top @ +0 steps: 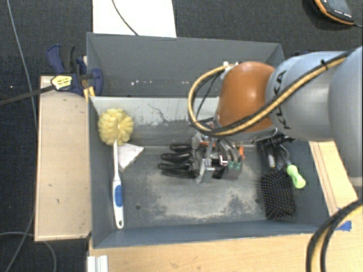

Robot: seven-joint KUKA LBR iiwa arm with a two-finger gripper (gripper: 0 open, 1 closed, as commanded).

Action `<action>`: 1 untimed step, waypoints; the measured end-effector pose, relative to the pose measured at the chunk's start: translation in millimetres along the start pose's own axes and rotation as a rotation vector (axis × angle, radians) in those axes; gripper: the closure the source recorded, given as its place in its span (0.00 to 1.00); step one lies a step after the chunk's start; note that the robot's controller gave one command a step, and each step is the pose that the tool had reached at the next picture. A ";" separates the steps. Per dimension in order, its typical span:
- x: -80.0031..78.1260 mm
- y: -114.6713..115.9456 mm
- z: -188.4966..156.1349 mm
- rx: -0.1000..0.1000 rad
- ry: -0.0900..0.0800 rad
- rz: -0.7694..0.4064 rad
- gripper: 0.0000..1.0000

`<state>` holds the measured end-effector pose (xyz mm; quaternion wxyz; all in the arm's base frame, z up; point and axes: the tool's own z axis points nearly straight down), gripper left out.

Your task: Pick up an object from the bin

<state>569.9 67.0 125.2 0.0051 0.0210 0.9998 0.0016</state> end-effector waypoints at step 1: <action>-0.7 -32.8 54.9 0.000 0.015 0.128 0.00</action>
Offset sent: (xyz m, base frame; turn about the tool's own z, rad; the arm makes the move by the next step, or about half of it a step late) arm 0.0089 0.0059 -0.0552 0.1810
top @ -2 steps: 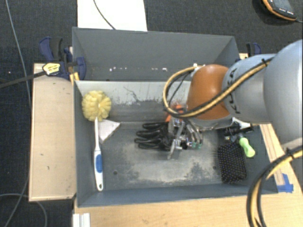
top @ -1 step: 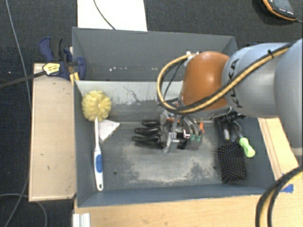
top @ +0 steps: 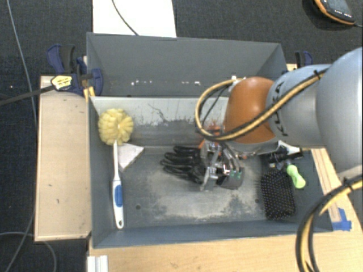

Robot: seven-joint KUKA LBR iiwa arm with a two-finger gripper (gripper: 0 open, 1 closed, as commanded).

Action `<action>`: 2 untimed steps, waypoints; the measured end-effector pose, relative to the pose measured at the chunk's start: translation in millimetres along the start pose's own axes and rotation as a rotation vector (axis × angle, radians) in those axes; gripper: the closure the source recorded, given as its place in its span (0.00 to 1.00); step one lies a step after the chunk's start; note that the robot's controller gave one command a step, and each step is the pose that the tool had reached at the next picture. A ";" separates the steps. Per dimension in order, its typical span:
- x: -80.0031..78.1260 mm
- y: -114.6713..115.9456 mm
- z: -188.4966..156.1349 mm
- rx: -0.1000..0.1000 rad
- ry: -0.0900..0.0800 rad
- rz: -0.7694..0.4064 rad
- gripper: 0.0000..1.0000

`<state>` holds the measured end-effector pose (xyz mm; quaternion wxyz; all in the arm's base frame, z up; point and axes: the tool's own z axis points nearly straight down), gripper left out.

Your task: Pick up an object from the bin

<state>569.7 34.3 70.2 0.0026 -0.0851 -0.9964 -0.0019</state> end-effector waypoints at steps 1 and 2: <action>-2.8 42.0 -0.4 -0.006 -0.020 0.050 0.00; -0.6 0.6 -1.2 0.001 -0.001 0.000 1.00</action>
Offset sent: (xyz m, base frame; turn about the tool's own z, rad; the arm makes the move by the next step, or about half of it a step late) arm 0.0004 0.0009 0.0007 -0.0013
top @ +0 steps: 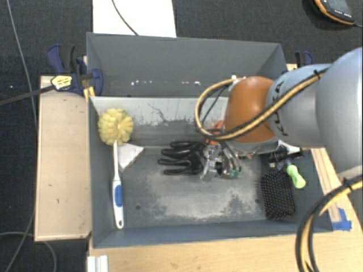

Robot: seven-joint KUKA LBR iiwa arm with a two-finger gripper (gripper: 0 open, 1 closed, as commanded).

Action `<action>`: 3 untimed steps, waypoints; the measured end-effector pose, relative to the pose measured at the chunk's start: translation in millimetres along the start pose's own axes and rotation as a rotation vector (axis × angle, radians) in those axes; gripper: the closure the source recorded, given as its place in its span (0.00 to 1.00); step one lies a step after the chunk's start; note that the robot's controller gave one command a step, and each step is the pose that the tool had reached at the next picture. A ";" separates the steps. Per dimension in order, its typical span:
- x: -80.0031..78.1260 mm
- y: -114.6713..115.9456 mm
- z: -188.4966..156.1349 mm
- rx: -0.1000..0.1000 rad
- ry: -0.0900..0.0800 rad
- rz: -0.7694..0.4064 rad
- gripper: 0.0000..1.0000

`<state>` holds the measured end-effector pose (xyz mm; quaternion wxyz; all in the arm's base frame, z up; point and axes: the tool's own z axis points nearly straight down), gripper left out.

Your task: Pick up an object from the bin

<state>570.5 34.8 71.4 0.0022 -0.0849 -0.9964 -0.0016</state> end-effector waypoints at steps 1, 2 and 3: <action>0.0 0.1 0.0 0.000 0.000 0.000 1.00; 2.0 -0.2 -6.6 0.001 0.006 0.000 1.00; 2.6 -0.2 -27.6 0.001 0.007 0.000 1.00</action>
Offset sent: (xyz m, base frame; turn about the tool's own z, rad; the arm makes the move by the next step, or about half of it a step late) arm 0.0001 0.0001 0.0673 0.0000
